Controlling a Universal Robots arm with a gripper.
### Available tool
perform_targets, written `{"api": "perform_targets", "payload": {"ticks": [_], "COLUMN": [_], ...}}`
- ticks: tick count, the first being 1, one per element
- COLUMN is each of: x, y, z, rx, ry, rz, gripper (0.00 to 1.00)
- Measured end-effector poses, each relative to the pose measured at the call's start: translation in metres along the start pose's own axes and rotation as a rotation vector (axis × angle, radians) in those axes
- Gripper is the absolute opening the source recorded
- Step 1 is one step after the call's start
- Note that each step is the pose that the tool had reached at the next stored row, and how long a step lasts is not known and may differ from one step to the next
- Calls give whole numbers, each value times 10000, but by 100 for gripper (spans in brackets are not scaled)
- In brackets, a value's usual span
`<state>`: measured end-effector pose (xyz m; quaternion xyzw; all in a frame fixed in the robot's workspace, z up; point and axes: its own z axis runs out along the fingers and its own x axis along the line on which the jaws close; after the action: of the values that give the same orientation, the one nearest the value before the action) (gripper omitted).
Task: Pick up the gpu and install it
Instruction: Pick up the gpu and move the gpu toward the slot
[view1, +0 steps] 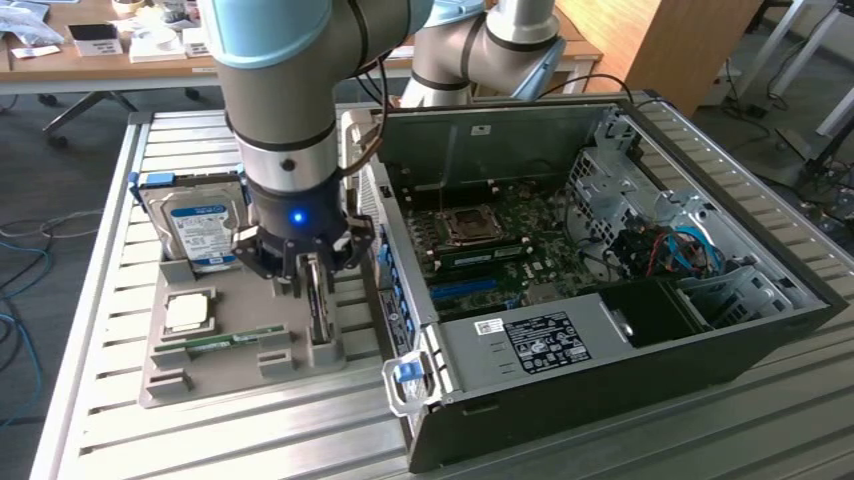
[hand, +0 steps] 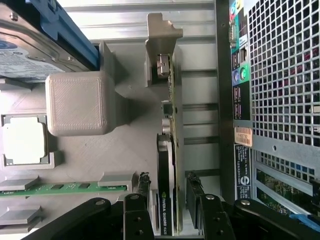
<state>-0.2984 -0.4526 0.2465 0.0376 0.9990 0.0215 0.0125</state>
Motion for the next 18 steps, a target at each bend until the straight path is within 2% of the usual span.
{"api": "perform_targets", "payload": {"ticks": [10,18], "x": [6,6], "y": [47,48], "z": [101,113], "rx": [0,-4], "ry": [0,-4], "rz": [1,0], "gripper": [43,43]}}
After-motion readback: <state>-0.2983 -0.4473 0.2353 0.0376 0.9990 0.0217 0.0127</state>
